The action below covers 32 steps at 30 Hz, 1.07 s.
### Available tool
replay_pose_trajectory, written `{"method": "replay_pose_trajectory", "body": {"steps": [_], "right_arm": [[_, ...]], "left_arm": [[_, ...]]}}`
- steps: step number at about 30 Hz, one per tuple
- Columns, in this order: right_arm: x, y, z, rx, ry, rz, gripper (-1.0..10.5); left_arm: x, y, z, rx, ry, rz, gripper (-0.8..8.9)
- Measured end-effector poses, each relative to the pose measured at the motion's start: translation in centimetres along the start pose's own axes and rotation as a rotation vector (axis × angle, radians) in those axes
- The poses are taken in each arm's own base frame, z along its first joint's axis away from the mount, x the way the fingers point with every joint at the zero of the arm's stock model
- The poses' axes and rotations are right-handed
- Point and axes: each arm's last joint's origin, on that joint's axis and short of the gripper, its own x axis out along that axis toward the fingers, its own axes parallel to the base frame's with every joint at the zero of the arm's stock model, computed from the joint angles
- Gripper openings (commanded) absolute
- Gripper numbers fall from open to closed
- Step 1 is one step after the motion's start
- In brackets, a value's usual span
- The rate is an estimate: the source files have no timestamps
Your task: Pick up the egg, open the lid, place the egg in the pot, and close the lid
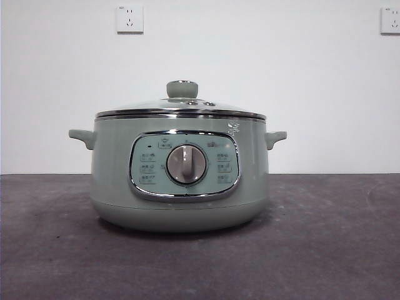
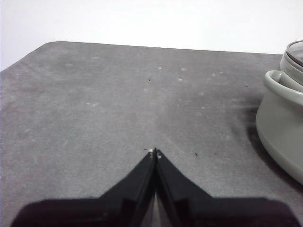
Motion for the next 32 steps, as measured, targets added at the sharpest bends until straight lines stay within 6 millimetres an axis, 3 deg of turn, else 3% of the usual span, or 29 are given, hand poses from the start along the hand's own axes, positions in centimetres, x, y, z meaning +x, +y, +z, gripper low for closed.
{"method": "replay_pose_trajectory", "body": {"steps": [5, 13, 21, 25, 32], "right_arm": [[-0.1, -0.1, -6.0, -0.017, -0.067, -0.07, 0.0], [0.2, 0.0, -15.2, 0.05, -0.028, -0.208, 0.0], [0.8, 0.3, -22.3, 0.164, 0.017, -0.205, 0.0], [0.8, 0.4, -23.9, 0.216, 0.062, -0.207, 0.0], [0.6, 0.5, -23.7, 0.21, 0.037, -0.208, 0.0]], "left_arm": [[0.0, 0.0, 0.0, 0.0, 0.0, 0.0, -0.03], [0.0, 0.0, 0.0, 0.0, 0.0, 0.0, -0.03], [0.0, 0.0, 0.0, 0.0, 0.0, 0.0, -0.03], [0.0, 0.0, 0.0, 0.0, 0.0, 0.0, -0.03], [0.0, 0.0, 0.0, 0.0, 0.0, 0.0, -0.03]]}}
